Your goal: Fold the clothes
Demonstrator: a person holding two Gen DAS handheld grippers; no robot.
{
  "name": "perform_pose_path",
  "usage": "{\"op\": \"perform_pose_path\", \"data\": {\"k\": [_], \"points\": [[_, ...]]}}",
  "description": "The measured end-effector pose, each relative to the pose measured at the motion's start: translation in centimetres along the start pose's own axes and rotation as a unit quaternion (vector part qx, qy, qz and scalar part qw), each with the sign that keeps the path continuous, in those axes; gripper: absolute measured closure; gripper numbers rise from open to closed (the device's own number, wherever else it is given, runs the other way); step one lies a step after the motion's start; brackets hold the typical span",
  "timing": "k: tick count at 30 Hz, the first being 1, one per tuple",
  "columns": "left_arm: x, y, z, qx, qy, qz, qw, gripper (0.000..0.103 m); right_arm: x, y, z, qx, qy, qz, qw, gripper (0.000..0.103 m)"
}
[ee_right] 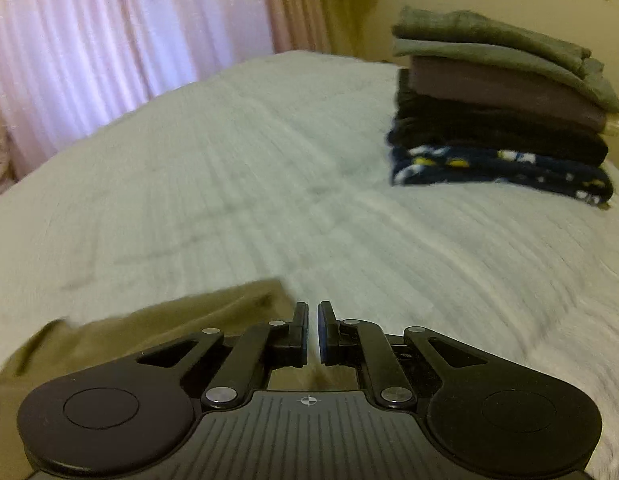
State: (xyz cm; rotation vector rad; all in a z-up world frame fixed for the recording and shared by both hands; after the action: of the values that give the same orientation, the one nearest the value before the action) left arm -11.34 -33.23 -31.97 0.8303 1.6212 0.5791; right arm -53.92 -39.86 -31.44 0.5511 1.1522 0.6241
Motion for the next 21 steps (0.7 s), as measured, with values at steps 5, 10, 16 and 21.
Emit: {"op": "perform_pose_path", "data": {"k": [5,10,16,21], "points": [[4.5,2.1,-2.8,0.026,-0.010,0.040,0.9988,0.086,4.2,1.5,3.6,-0.026,0.081,0.035,0.996,0.018],[8.3,1.6,-2.2,-0.011,-0.014,0.073,0.9972,0.098,5.8,-0.9,3.1,0.045,0.152,0.050,0.986,0.018],[6.8,4.6,-1.1,-0.029,-0.003,0.056,0.9980,0.096,3.0,0.9,1.2,0.055,0.123,0.039,0.990,0.019],[6.6,4.5,-4.4,0.007,-0.003,0.041,0.9991,0.092,4.9,3.2,5.7,-0.025,0.171,0.031,0.985,0.019]]}}
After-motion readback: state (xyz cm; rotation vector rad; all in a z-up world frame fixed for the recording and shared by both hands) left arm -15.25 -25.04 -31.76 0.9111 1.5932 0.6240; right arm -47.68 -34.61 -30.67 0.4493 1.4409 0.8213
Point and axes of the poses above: each gripper's, at about its wrist camera, not at the fingertips, and y roughly against the way its jaws point, z to its left, x to its underside, the point moved 1 cm from there along -y, roughly the way its jaws point, and after that the axes turned 11 degrees about -y, right-handed, at the moved point
